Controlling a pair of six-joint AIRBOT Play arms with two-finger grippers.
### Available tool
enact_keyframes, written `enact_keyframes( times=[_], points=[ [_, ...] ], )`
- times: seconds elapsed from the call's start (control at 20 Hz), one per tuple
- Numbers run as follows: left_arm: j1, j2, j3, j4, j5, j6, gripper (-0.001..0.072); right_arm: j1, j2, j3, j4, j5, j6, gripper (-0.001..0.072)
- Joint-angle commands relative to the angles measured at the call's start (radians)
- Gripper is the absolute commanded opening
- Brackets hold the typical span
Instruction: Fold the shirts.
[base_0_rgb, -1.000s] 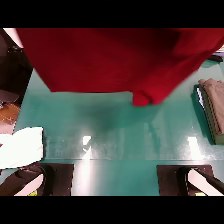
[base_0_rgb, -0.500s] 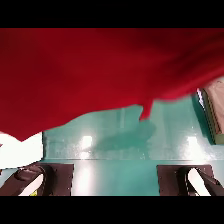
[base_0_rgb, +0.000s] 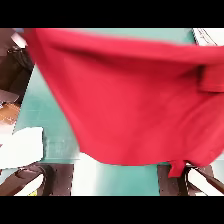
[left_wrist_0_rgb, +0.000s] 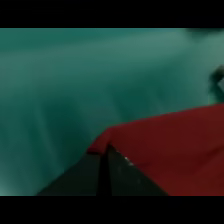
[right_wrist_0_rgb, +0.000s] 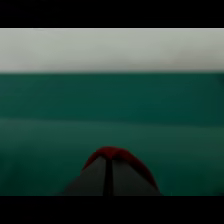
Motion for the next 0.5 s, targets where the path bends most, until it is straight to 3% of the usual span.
enact_keyframes(
  times=[0.0,0.2,0.45],
  points=[
    [0.000,-0.183,-0.171,0.103,-0.002,0.029,0.0025,0.174,-0.261,0.002,-0.219,0.202,0.081,0.0009],
    [0.001,-0.412,-0.171,0.111,0.232,0.048,0.0026,0.276,-0.562,0.002,-0.304,0.211,0.089,0.0009],
    [0.026,-0.510,-0.171,0.113,0.568,0.047,0.0025,0.256,-0.705,0.002,-0.307,-0.060,0.089,0.0009]
  ],
)
